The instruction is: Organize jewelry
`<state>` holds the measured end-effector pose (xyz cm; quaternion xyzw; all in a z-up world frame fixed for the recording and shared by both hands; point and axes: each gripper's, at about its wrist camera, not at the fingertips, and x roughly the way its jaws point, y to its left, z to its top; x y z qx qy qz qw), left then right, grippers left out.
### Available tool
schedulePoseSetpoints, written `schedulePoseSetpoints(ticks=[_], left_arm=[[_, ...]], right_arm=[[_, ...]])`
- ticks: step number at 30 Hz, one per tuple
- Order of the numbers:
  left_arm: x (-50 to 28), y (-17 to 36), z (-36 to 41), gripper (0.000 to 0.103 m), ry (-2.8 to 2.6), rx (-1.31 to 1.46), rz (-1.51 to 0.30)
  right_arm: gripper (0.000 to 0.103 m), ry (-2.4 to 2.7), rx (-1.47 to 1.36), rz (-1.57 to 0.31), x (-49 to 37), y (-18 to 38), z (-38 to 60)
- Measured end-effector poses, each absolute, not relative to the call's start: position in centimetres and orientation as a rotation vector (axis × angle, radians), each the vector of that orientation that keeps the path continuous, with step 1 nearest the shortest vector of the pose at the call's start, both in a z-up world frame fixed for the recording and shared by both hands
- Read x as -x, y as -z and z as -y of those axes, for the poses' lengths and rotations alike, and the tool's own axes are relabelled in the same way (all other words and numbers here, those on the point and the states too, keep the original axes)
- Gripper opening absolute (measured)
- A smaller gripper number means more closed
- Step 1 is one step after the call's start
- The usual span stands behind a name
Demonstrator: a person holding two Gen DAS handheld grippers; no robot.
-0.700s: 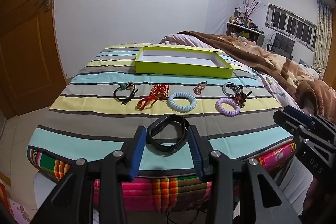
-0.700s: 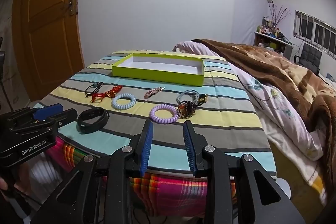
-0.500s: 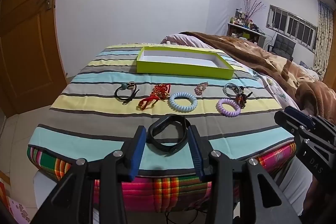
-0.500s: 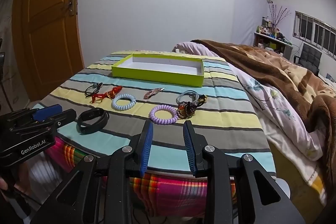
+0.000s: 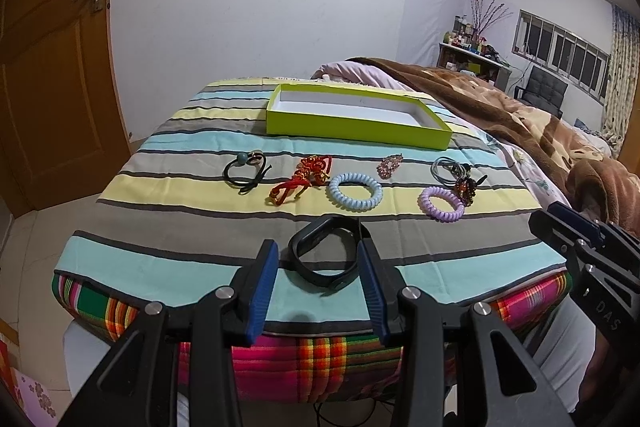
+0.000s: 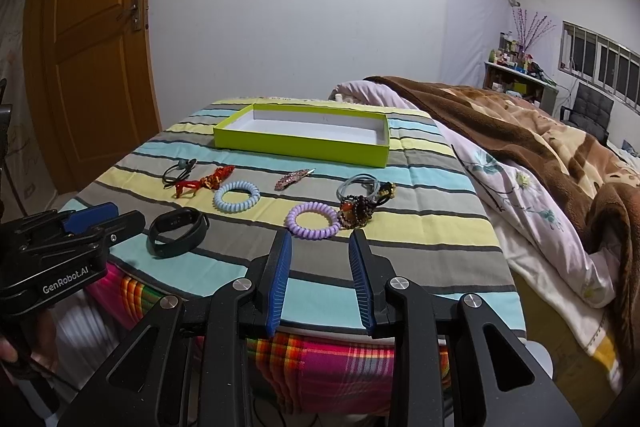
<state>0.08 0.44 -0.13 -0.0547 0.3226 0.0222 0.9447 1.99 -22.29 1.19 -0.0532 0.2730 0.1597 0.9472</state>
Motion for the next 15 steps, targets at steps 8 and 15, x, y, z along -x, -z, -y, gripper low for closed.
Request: schedulePoseSetpoints(ticks=[8, 15], left_arm=[[-0.24, 0.40, -0.47, 0.043, -0.039, 0.114, -0.661], [-0.13, 0.43, -0.32, 0.043, -0.043, 0.108, -0.653]], right_arm=[[0.030, -0.324, 0.110, -0.556, -2.07, -1.24, 22.32], [0.030, -0.323, 0.108, -0.557, -2.23, -1.23, 22.23]])
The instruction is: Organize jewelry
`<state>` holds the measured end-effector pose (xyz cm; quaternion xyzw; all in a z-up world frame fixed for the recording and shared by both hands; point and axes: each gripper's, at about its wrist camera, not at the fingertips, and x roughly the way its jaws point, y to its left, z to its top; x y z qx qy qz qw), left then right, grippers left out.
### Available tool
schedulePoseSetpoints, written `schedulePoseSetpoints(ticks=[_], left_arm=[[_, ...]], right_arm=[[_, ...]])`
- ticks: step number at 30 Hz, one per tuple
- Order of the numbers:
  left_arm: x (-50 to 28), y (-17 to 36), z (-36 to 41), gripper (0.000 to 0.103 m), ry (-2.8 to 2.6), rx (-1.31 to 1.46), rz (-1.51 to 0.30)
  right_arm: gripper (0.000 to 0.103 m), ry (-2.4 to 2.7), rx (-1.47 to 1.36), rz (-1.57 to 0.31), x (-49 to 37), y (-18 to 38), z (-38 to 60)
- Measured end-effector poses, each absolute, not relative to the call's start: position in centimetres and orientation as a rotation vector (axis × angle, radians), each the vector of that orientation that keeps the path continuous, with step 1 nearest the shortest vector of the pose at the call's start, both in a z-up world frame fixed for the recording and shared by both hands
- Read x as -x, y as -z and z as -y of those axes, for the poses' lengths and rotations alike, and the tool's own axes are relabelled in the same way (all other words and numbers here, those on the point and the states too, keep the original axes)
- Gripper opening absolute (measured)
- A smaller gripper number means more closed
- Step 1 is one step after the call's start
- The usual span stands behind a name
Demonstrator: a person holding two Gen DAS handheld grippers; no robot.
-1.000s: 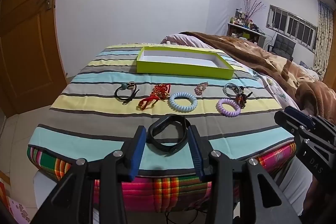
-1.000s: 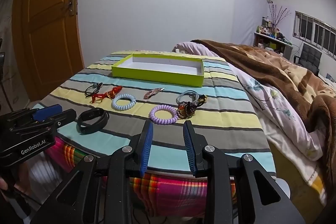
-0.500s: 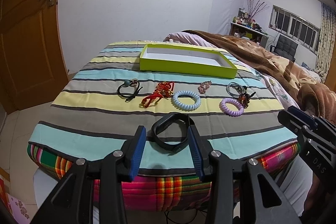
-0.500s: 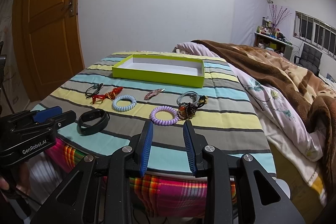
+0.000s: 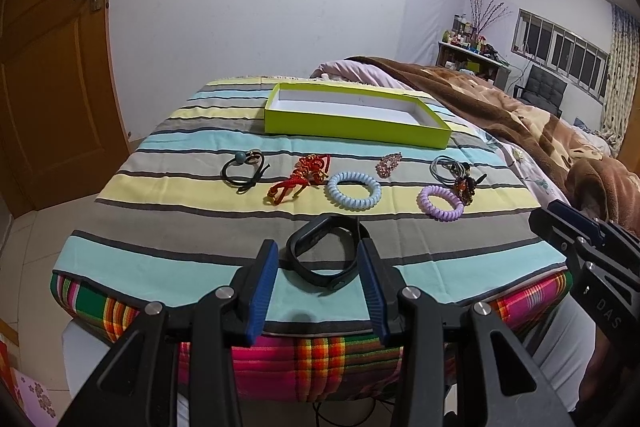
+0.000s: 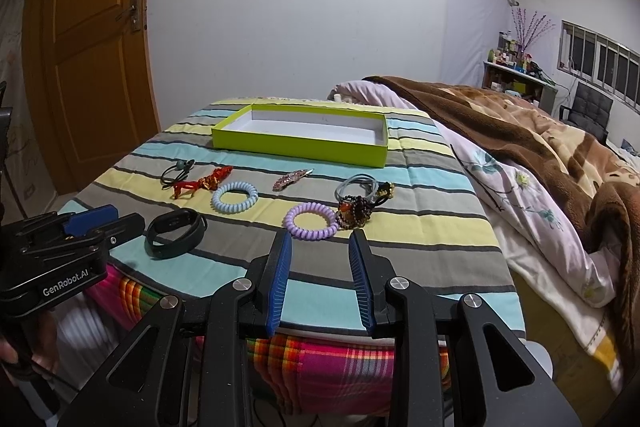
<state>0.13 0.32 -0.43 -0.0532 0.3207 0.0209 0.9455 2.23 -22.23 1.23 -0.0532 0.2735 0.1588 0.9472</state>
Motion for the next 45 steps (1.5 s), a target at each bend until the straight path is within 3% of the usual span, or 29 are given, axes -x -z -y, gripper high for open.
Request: schedulePoseSetpoints(ticks=[45], left_arm=[[0.20, 0.26, -0.43, 0.043, -0.033, 0.116, -0.644]], right_arm=[[0.030, -0.321, 0.104, -0.553, -2.09, -1.22, 22.46]])
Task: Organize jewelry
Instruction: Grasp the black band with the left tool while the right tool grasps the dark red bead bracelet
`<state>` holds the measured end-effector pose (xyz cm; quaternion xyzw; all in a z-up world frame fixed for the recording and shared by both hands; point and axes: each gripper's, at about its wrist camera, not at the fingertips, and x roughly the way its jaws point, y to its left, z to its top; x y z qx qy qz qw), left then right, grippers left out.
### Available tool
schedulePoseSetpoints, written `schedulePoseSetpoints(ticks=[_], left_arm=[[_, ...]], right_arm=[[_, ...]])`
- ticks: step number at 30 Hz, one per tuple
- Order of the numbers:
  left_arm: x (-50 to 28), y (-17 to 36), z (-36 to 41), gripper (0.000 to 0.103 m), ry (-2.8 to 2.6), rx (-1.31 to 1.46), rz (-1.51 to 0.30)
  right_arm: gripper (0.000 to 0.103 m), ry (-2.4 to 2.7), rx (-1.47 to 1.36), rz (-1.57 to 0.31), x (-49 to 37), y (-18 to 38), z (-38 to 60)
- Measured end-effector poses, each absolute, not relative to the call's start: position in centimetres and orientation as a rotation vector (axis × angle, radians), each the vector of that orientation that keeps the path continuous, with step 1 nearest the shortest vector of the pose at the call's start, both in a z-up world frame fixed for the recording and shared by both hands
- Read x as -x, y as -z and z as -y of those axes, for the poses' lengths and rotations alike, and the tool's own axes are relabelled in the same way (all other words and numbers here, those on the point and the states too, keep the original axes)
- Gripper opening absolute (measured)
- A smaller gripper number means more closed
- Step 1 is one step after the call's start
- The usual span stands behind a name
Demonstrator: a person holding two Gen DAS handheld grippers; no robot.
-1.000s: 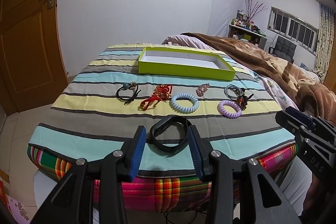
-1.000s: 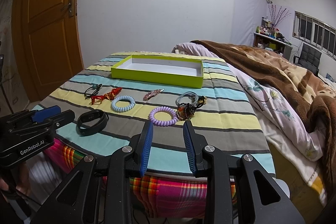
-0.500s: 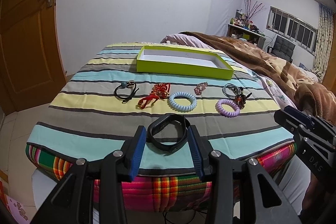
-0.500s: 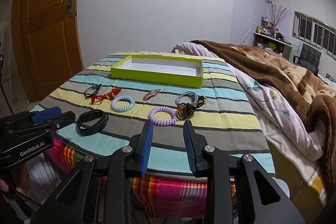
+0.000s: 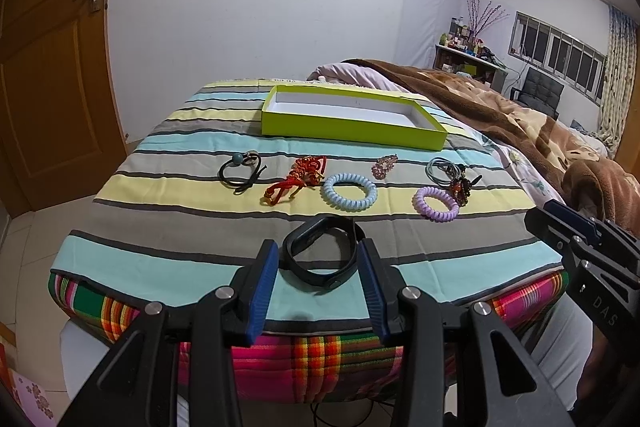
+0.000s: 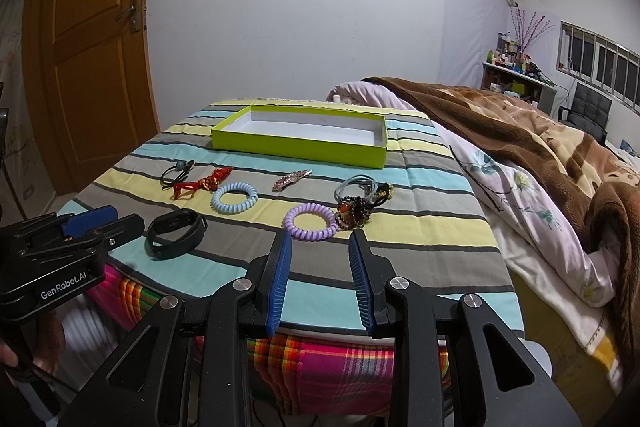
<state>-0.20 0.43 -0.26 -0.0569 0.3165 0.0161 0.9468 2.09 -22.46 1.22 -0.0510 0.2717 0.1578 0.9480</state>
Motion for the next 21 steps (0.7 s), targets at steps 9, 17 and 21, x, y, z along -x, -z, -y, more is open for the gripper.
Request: schedulePoseSetpoints(ticks=[9, 17, 21], left_arm=[[0.4, 0.3, -0.3, 0.043, -0.019, 0.122, -0.643], [-1.1, 0.9, -0.9, 0.043, -0.047, 0.109, -0.662], [-3.0, 2.1, -1.8, 0.043, -0.062, 0.122, -0.704]], right_arm=[[0.030, -0.322, 0.104, -0.554, -2.1, -1.2, 22.4], [0.031, -0.318, 0.104, -0.561, -2.5, -0.9, 22.4], [0.031, -0.305, 0.101, -0.572, -4.0, -0.5, 22.7]])
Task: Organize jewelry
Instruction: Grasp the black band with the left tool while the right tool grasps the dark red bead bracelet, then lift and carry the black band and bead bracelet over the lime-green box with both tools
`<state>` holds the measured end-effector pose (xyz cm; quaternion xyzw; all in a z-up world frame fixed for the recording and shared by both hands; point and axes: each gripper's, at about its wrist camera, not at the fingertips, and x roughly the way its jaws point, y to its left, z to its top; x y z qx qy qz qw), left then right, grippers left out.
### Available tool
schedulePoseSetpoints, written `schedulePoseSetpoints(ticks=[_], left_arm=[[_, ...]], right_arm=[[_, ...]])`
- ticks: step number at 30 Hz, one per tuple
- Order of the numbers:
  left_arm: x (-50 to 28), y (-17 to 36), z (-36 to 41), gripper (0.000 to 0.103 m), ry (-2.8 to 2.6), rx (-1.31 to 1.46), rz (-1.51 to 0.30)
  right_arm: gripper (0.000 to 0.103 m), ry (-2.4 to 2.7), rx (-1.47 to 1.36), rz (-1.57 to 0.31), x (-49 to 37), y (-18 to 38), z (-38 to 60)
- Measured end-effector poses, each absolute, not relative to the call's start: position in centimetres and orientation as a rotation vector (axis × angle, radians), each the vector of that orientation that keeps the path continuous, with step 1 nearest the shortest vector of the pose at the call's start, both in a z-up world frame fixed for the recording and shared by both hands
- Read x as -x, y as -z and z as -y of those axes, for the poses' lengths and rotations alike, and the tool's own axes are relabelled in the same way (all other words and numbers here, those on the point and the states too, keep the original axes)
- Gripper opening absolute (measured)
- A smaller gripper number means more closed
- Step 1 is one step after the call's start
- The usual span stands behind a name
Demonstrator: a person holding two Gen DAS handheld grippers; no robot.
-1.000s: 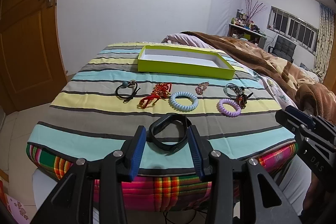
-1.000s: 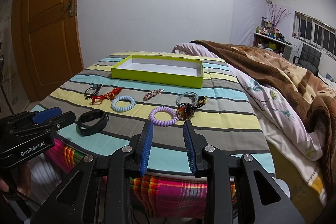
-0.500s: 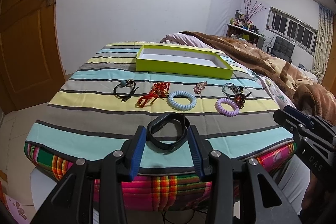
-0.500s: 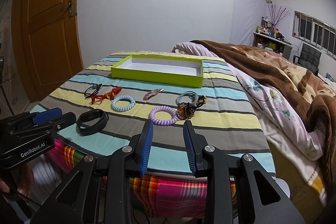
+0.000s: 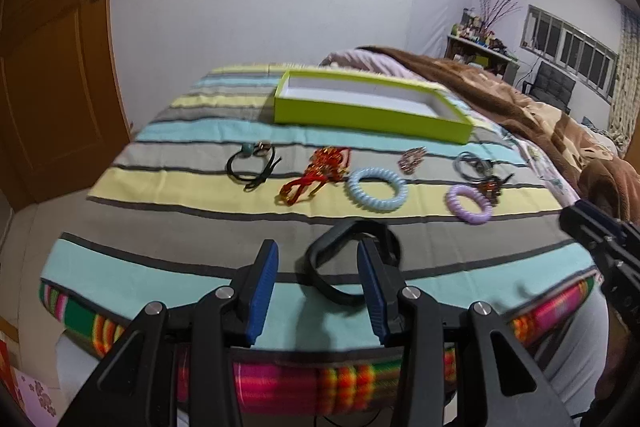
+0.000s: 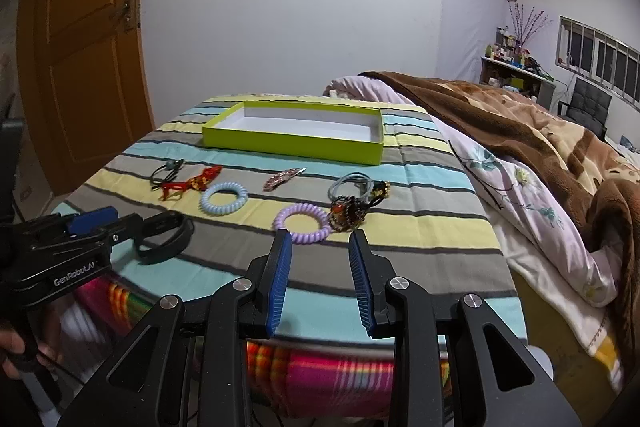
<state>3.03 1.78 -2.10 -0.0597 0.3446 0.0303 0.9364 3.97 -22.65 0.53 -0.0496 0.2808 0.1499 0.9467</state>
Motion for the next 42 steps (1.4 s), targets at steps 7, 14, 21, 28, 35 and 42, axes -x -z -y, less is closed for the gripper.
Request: schedulePoseSetpoints(ticks=[7, 14, 21, 28, 35, 42], left_arm=[[-4.8, 3.4, -2.0, 0.041, -0.059, 0.113, -0.746], [-5.6, 3.9, -1.3, 0.025, -0.048, 0.077, -0.762], [-6.2, 3.9, -1.9, 0.023, -0.049, 0.100, -0.757], [-6.9, 3.9, -2.1, 0.022, -0.037, 0.107, -0.753], [-7.3, 4.0, -2.3, 0.022, -0.023, 0.113, -0.750], [-7.0, 4.0, -2.3, 0.020, -0.020, 0.115, -0.742]], right_arm=[[0.031, -0.277, 0.089, -0.604, -7.1, 0.2, 23.2], [0.031, -0.270, 0.063, -0.669, -10.3, 1.5, 23.6], [0.031, -0.308, -0.022, -0.753, -13.4, 2.4, 23.8], [0.031, -0.306, -0.093, -0.822, -15.8, 3.1, 23.8], [0.031, -0.309, -0.143, -0.890, -17.2, 4.0, 23.5], [0.023, -0.317, -0.170, -0.887, -17.2, 4.0, 24.1]])
